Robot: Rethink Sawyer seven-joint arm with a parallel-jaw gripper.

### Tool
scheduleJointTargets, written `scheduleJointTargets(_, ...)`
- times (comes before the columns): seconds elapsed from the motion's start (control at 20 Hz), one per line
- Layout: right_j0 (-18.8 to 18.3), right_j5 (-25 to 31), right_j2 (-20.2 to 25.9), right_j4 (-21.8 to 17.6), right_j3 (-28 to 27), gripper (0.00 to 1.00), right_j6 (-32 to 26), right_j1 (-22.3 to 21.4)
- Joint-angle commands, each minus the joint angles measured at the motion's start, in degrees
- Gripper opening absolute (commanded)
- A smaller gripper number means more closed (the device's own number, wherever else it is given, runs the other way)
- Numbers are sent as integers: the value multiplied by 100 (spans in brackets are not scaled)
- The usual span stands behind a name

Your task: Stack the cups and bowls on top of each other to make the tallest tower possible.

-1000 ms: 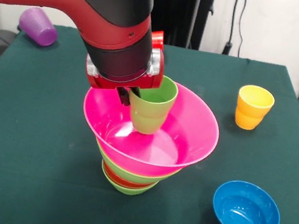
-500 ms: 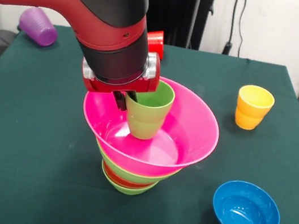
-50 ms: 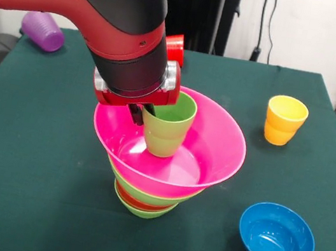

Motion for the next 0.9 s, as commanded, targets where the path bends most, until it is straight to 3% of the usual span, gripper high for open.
scheduleJointTargets(0.05,212,-221,-89,-212,-68,0,-938,176)
scheduleJointTargets(0.9,240,-211,-66,-232,-222,0,-1012,265)
